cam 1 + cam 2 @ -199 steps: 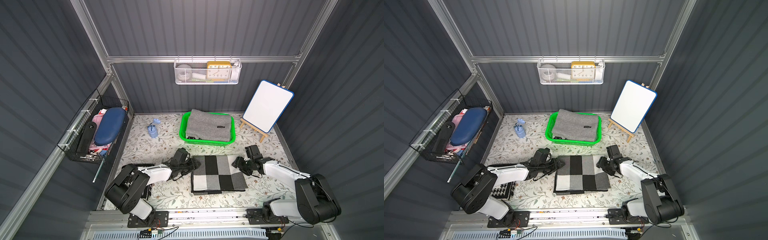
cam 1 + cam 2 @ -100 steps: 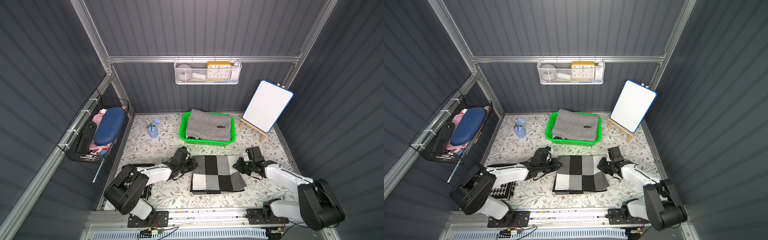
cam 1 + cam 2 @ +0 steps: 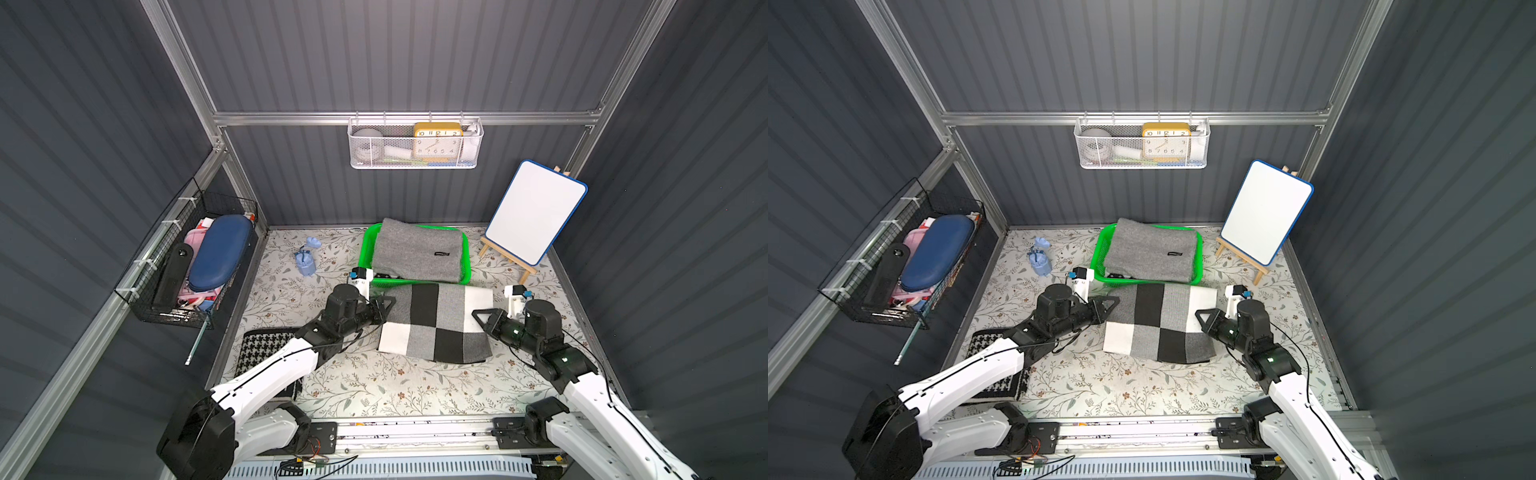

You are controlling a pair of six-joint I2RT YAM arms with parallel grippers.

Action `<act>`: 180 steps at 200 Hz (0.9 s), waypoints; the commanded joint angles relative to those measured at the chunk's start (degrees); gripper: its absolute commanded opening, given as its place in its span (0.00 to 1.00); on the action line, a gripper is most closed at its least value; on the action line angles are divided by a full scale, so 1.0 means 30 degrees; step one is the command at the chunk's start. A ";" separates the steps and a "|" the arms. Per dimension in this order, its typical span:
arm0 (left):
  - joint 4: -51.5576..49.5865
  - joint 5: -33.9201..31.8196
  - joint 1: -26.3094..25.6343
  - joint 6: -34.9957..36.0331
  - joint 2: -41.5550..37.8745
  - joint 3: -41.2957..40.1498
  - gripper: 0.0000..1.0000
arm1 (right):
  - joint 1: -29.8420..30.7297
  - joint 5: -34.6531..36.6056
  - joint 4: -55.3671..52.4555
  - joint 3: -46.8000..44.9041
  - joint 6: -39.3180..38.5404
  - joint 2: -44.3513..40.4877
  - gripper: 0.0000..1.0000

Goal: Put the folded scarf in the basket
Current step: Pick up the scarf at the center of the board.

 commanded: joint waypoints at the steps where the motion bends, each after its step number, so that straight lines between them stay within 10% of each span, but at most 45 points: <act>1: 0.0096 -0.2170 0.0245 0.1971 0.1035 0.2385 0.00 | 0.0020 0.0436 0.1091 0.2849 -0.0704 0.1759 0.00; 76: 0.0117 -0.3842 0.2426 0.4486 0.5956 0.9191 0.00 | 0.0015 0.1033 0.5237 0.8481 -0.0592 1.0213 0.00; 180: 0.0760 -0.0332 0.5592 0.4799 1.3085 1.5185 0.00 | -0.1598 0.1448 0.6288 1.5032 -0.0620 1.9179 0.00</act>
